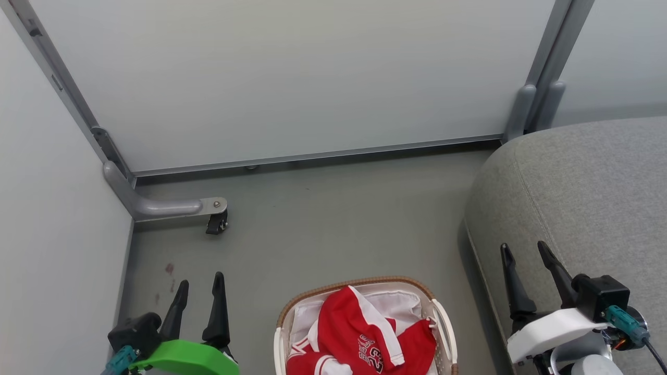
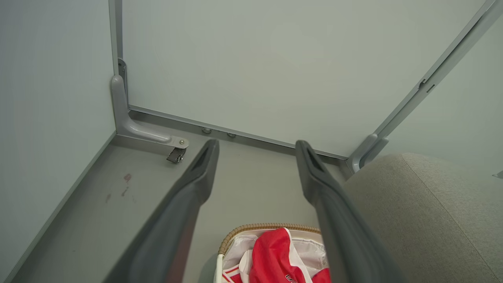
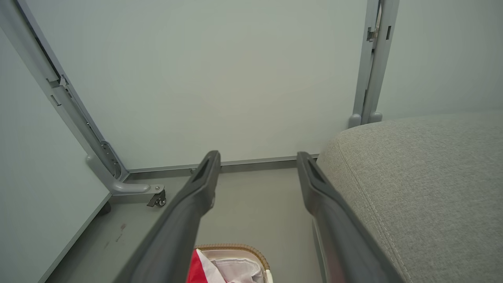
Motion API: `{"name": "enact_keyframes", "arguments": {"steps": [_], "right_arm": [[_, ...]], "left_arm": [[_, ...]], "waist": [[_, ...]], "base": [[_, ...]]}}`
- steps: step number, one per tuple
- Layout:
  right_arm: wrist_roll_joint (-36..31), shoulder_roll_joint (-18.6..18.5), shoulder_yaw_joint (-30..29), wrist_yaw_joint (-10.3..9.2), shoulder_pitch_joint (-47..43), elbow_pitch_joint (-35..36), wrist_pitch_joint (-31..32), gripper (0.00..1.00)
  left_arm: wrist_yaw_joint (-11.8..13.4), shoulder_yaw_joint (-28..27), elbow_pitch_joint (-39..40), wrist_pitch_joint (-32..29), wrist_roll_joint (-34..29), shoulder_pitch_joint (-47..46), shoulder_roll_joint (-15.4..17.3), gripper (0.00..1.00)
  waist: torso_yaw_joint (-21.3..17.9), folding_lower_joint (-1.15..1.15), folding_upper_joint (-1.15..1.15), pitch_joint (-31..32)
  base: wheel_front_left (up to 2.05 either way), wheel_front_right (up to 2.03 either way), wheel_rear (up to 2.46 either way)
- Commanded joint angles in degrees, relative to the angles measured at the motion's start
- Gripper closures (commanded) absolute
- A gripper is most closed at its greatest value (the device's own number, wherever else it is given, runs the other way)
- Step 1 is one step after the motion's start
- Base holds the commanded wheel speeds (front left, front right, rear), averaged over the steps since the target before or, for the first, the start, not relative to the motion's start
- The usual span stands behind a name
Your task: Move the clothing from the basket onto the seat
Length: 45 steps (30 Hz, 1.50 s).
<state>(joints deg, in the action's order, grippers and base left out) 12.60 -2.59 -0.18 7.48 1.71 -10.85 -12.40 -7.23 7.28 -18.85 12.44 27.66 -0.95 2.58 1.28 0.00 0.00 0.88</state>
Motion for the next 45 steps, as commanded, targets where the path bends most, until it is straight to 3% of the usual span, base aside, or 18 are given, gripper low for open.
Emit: {"name": "enact_keyframes", "arguments": {"steps": [1,22,45], "right_arm": [[-1.3,-0.3,0.1,0.02,-0.7,0.4,-0.5,0.0],[-10.7,-0.5,0.6,0.02,-1.2,-0.7,-2.9,0.0],[-9.7,-0.5,0.3,0.01,-0.2,-0.7,-2.9,0.0]], "left_arm": [[-0.2,0.1,0.1,0.5,-1.3,0.5,0.4,0.0],[-0.3,1.3,-1.5,3.0,-8.4,0.9,0.5,0.0],[-0.3,1.9,-1.8,2.7,-7.8,0.3,0.5,0.0]], "waist": [[0.0,0.0,0.0,0.0],[0.4,0.0,0.0,0.0],[0.2,0.0,0.0,-1.1]], "base": [[0.0,0.0,0.0],[0.0,0.0,0.0],[0.0,0.0,0.0]]}}
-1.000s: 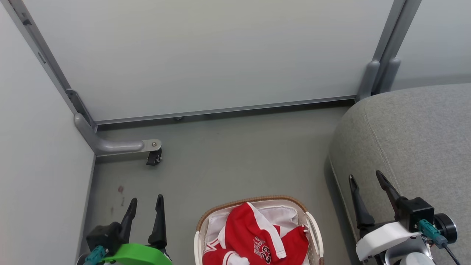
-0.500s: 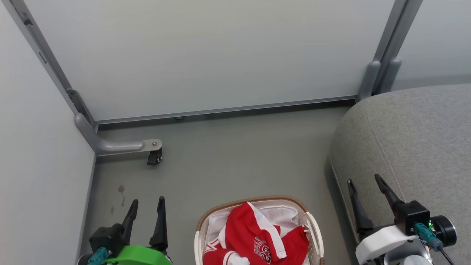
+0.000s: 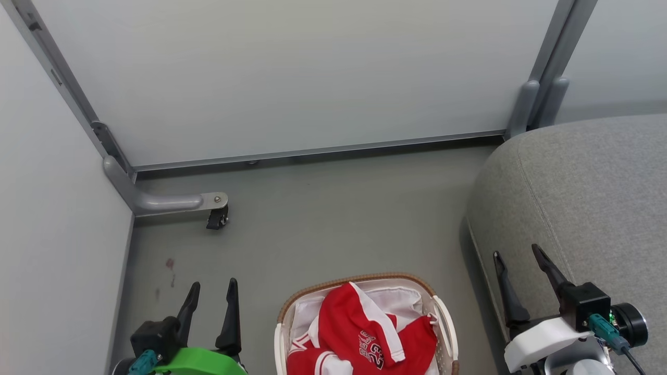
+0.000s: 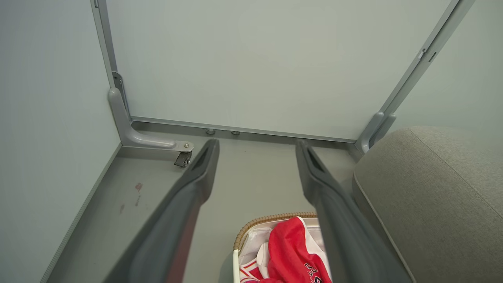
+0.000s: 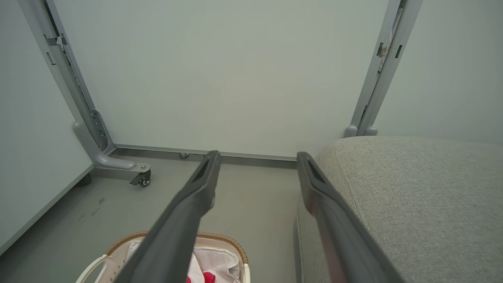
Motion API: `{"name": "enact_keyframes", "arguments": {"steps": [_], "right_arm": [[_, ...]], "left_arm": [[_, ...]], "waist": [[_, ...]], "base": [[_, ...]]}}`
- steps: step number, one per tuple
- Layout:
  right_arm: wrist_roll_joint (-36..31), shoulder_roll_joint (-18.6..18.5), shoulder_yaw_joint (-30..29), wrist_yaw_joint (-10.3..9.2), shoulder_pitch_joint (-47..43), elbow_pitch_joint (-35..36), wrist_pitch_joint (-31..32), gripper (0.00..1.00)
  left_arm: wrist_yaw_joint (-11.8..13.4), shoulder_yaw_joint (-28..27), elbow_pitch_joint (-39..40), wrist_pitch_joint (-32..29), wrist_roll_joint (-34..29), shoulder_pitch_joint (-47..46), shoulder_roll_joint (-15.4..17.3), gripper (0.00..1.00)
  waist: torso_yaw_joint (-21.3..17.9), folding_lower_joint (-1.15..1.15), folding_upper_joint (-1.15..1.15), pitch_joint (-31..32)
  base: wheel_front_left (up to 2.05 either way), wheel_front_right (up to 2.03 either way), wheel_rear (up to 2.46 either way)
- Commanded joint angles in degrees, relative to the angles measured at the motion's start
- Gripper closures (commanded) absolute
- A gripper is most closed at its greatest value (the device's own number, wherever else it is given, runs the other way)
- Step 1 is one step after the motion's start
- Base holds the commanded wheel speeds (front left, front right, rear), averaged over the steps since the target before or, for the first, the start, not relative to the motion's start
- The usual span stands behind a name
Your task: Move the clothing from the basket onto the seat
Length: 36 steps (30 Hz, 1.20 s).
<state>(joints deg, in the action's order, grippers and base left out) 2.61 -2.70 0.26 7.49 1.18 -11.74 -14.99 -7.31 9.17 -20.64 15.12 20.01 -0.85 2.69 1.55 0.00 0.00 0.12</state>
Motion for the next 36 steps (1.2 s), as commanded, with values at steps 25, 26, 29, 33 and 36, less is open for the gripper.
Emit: {"name": "enact_keyframes", "arguments": {"steps": [25,26,29,33,36], "right_arm": [[1.5,-0.3,0.1,-0.01,13.3,3.2,-0.3,0.0],[1.6,-0.3,0.1,-0.01,13.7,3.2,-0.3,0.0],[2.0,-0.3,0.3,-0.01,14.9,3.4,-0.3,0.0],[2.5,-0.3,0.7,-0.01,16.3,3.8,-0.3,0.0],[2.8,-0.3,1.1,-0.01,17.3,4.0,-0.3,0.0]], "left_arm": [[-0.3,18.6,-24.8,0.1,-2.7,-23.7,0.4,0.0],[-0.3,19.8,-26.2,0.1,-2.7,-24.6,0.4,0.0],[-0.3,24.1,-30.9,0.1,-2.4,-27.3,0.4,0.0],[-0.3,29.6,-35.8,-0.4,-1.6,-30.3,0.5,0.0],[-0.3,33.0,-38.6,-0.9,-1.0,-32.5,0.5,0.0]], "waist": [[-5.9,0.0,0.0,-27.6],[-6.1,0.0,0.0,-28.4],[-6.7,0.0,0.0,-31.0],[-7.4,0.0,0.0,-33.8],[-7.9,0.0,0.0,-35.6]], "base": [[0.0,0.0,0.0],[0.0,0.0,0.0],[0.0,0.0,0.0],[0.0,0.0,0.0],[0.0,0.0,0.0]]}}
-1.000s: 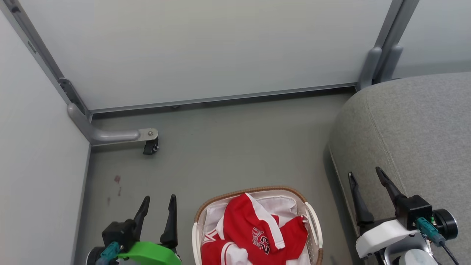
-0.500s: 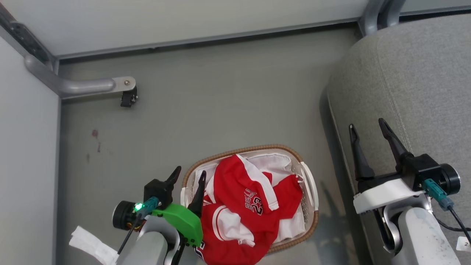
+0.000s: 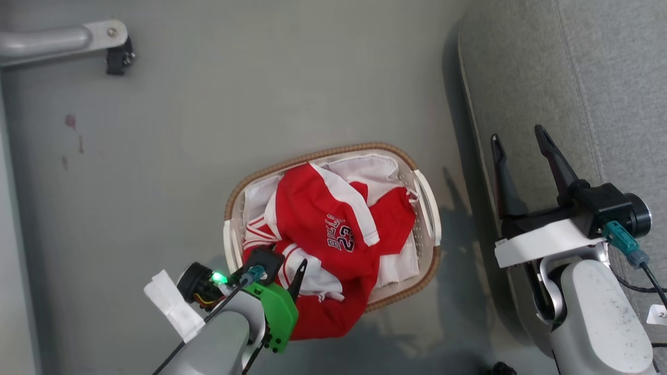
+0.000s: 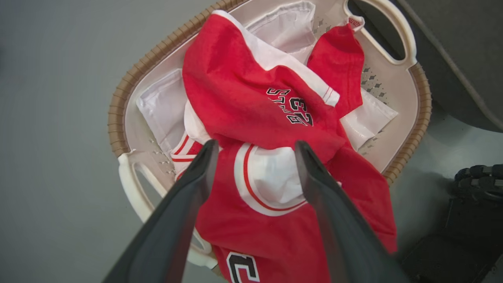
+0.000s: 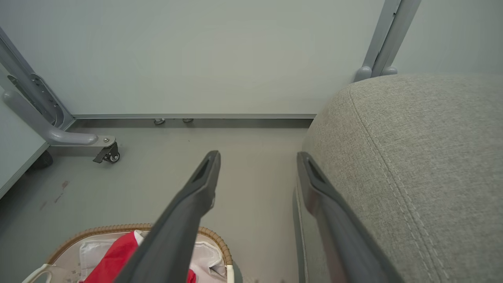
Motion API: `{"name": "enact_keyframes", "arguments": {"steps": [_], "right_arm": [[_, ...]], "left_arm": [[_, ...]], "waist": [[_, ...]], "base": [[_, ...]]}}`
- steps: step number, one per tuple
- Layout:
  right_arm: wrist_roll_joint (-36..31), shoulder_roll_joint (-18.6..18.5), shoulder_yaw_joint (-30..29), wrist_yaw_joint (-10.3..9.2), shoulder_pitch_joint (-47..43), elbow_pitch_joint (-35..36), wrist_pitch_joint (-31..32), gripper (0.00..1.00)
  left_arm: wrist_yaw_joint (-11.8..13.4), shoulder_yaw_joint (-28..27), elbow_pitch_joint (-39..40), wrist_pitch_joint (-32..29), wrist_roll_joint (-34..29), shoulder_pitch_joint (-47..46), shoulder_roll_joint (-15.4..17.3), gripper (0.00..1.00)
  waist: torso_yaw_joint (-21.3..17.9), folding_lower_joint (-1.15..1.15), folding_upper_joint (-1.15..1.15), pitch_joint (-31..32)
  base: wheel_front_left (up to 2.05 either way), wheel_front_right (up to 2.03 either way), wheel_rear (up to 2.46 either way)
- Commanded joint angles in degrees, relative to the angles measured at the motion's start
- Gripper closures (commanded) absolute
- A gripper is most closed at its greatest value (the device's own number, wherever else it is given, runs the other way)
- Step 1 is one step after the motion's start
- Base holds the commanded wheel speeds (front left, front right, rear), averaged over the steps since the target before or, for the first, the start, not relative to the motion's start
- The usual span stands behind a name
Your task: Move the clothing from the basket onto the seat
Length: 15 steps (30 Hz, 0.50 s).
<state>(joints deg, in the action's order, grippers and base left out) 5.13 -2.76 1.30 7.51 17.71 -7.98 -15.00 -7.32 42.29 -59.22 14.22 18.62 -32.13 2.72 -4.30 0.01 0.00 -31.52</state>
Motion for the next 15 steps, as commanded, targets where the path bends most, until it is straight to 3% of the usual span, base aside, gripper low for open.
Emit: {"name": "enact_keyframes", "arguments": {"steps": [1,9,15], "right_arm": [[0.6,-0.2,0.3,-0.04,1.1,0.4,-0.3,0.0],[2.1,-0.2,1.9,-0.04,3.3,0.9,-0.3,0.0],[3.0,-0.2,2.7,-0.04,4.3,1.2,-0.3,0.0]], "left_arm": [[-0.3,1.1,-1.0,-0.3,0.7,-2.0,0.5,0.0],[-0.3,8.2,-6.9,-1.9,-0.1,-7.2,0.8,0.0],[-0.3,10.0,-9.8,-2.4,0.8,-10.0,0.9,0.0]], "waist": [[-2.3,-0.01,0.0,-4.6],[-3.9,-0.01,0.0,-8.8],[-4.9,-0.01,0.0,-11.5]], "base": [[0.0,0.0,0.0],[0.0,0.0,0.0],[0.0,0.0,0.0]]}}
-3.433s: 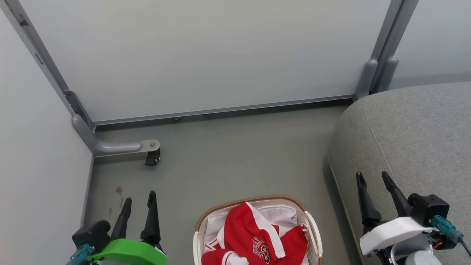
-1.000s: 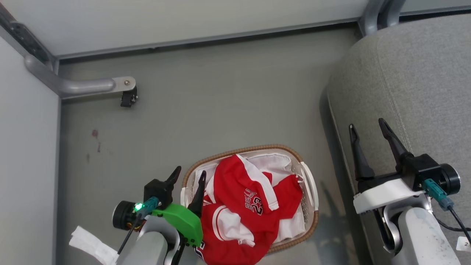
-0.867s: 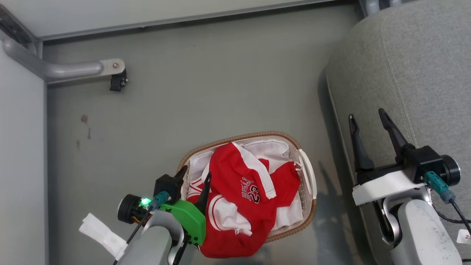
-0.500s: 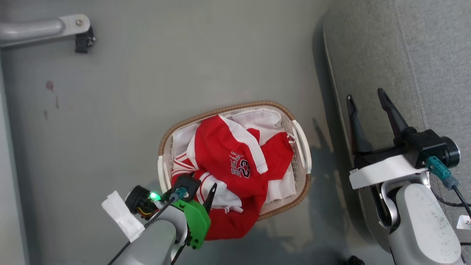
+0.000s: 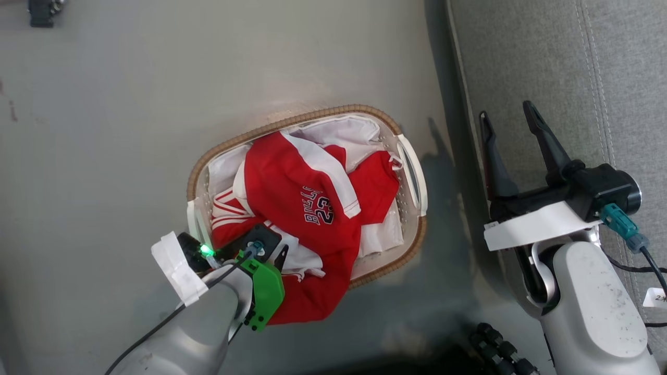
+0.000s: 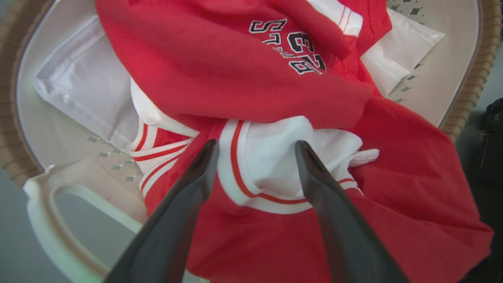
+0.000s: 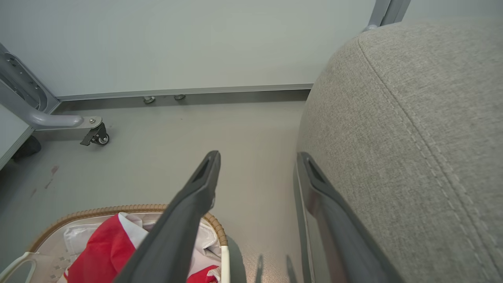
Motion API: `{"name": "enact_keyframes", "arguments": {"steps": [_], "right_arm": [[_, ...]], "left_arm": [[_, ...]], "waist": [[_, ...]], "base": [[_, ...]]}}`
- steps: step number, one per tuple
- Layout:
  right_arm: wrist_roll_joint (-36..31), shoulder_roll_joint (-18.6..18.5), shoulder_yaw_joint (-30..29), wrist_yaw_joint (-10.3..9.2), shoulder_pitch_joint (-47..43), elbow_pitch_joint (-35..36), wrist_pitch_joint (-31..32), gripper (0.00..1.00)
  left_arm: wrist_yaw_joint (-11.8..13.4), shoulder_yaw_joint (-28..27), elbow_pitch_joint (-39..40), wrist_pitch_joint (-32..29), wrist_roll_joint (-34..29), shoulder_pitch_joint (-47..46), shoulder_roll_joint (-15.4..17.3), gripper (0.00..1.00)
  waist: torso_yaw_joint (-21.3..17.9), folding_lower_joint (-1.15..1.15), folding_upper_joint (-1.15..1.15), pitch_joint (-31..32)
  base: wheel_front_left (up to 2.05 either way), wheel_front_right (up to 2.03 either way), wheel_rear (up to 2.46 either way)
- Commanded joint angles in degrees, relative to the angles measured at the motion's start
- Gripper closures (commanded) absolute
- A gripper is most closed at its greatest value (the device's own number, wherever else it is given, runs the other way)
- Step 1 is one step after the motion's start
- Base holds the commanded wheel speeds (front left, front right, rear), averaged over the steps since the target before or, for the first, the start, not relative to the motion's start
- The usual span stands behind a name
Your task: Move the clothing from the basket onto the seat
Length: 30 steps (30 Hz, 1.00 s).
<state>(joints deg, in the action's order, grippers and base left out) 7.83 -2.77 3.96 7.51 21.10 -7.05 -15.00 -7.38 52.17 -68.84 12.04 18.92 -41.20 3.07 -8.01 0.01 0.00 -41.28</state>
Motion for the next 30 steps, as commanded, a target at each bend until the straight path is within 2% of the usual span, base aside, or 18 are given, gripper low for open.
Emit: {"name": "enact_keyframes", "arguments": {"steps": [1,14,15,16,17,18,30], "right_arm": [[0.4,-0.2,0.1,-0.04,1.1,0.3,-0.3,0.0],[1.4,-0.2,1.2,-0.04,2.4,0.5,-0.3,0.0],[1.3,-0.2,1.3,-0.04,2.5,0.4,-0.3,0.0],[1.3,-0.2,1.4,-0.04,2.5,0.4,-0.3,0.0],[1.3,-0.2,1.4,-0.04,2.6,0.3,-0.3,0.0],[1.3,-0.2,1.4,-0.04,2.5,0.2,-0.3,0.0],[0.1,-0.2,0.6,-0.04,0.3,-1.2,-0.3,0.0]], "left_arm": [[-0.2,0.3,-0.7,-0.4,0.6,-1.3,0.6,0.0],[0.4,2.0,-4.1,-5.9,1.6,-3.9,0.9,0.01],[0.6,2.1,-4.3,-6.6,1.6,-4.0,0.9,0.09],[0.8,2.0,-4.4,-7.0,1.8,-4.0,0.9,0.52],[0.8,2.0,-4.5,-7.4,2.0,-3.9,0.8,0.63],[0.8,1.9,-4.5,-7.6,2.2,-3.8,0.8,1.0],[0.4,2.0,-4.1,-4.5,4.5,-1.3,0.1,1.0]], "waist": [[-1.4,-0.01,0.0,-2.2],[-2.6,-0.01,0.0,-5.1],[-2.7,-0.01,0.0,-5.1],[-2.7,-0.01,0.0,-5.1],[-2.7,-0.01,0.0,-5.0],[-2.7,-0.01,0.0,-4.8],[-1.4,-0.01,0.0,1.7]], "base": [[0.0,0.0,0.0],[0.0,0.0,0.0],[0.0,0.0,0.0],[0.0,0.0,0.0],[0.0,0.0,0.0],[0.0,0.0,0.0],[0.0,0.0,0.0]]}}
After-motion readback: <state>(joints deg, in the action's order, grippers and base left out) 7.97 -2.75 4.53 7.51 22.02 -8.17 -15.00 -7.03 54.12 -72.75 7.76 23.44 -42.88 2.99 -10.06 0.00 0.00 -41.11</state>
